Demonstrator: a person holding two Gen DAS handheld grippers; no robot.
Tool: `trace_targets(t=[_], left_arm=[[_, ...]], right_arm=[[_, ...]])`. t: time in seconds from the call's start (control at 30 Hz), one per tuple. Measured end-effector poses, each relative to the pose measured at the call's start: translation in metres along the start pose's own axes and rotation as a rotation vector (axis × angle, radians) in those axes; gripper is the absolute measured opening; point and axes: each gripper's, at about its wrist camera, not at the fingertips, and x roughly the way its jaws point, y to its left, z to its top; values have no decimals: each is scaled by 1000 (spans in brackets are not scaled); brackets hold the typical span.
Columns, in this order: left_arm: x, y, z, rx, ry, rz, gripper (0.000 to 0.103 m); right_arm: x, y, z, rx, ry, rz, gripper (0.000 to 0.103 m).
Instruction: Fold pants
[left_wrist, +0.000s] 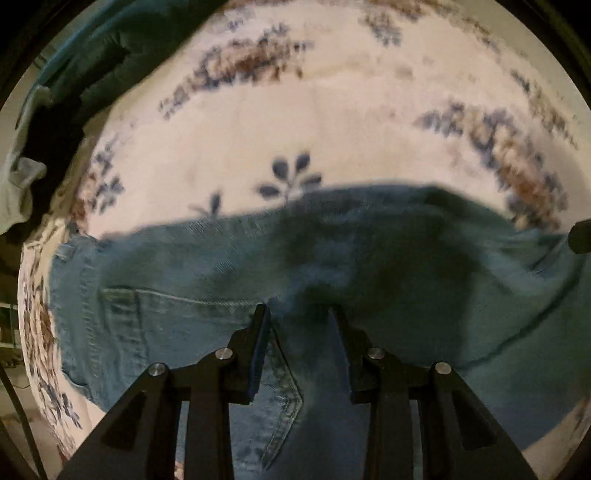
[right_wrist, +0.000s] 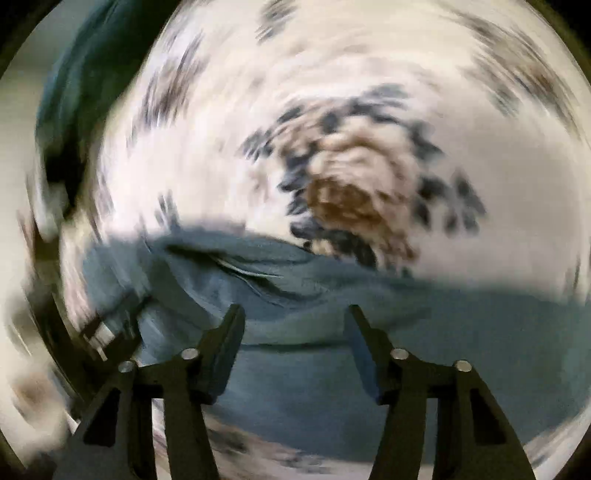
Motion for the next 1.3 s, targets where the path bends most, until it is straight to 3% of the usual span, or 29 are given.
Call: trace_targets(t=[0.07,0.17,0.27,0.53,0.57,0.6,0.67,0.73,0.87,0.9,0.93,1.03,1.07,1.13,1.2,1.23,1.3], left_arm=[[7,6,-5,-37,22,-14,31],[11,13,-11,-80,23,-25,35],[12,15,-13,-93,26,-31,36],[16,14,-8,-90,35,-33,36],[17,14,-7,-87,35,-32,36],[16,13,-8,-85,33,-32,36],[14,13,-8,-83,36,-38,36],[13,17,-7,-90,41,-56,36],[17,26,-5,-98,62,-79,37],[17,26,-5,-98,66,-81,37],[16,26,-4,-96,71,-78,37],[8,33,1,-115,90,-119,37],[1,36,2,-126,86,-135,37],[-8,39,4,-131,74,-160,37],[-16,40,9,-145,64,-175,37],[-18,40,14,-150,58,-182,37],[-16,40,24,-162,51,-171,37]], right_arm=[[19,5,6,-49,82,-9,38],[40,10,6,-96,179,49,38],[60,14,-2,-157,256,-2,38],[76,21,-15,-249,225,-116,38],[80,23,-17,-268,217,-140,35],[80,24,-20,-270,199,-159,18],[69,20,-22,-216,133,-159,9],[47,7,-21,-104,74,-86,6],[18,-57,-9,240,-6,174,1],[15,-78,-3,309,-55,146,1],[15,-90,2,335,-69,133,1],[21,-112,6,403,-23,278,2],[9,-103,4,340,-45,297,3],[-9,-81,-1,181,-44,244,24],[-11,-57,-5,65,-29,197,64],[-8,-49,-6,20,-10,180,66],[7,-42,-5,-52,58,33,66]])
